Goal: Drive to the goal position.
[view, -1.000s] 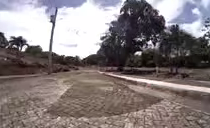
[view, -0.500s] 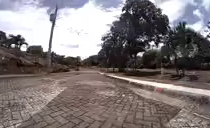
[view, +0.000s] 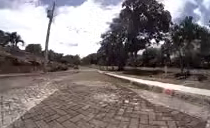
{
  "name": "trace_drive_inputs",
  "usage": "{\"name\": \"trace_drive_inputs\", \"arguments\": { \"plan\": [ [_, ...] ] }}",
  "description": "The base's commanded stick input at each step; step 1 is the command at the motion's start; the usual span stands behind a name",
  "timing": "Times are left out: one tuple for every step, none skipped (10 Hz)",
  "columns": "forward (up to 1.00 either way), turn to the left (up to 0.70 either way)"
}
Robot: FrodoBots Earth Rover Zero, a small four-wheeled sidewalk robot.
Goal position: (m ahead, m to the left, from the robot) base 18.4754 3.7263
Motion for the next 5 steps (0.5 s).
{"name": "trace_drive_inputs", "arguments": {
  "plan": [
    [1.0, 0.11],
    [1.0, 0.0],
    [1.0, 0.1],
    [1.0, 0.23],
    [1.0, 0.08]
  ]
}}
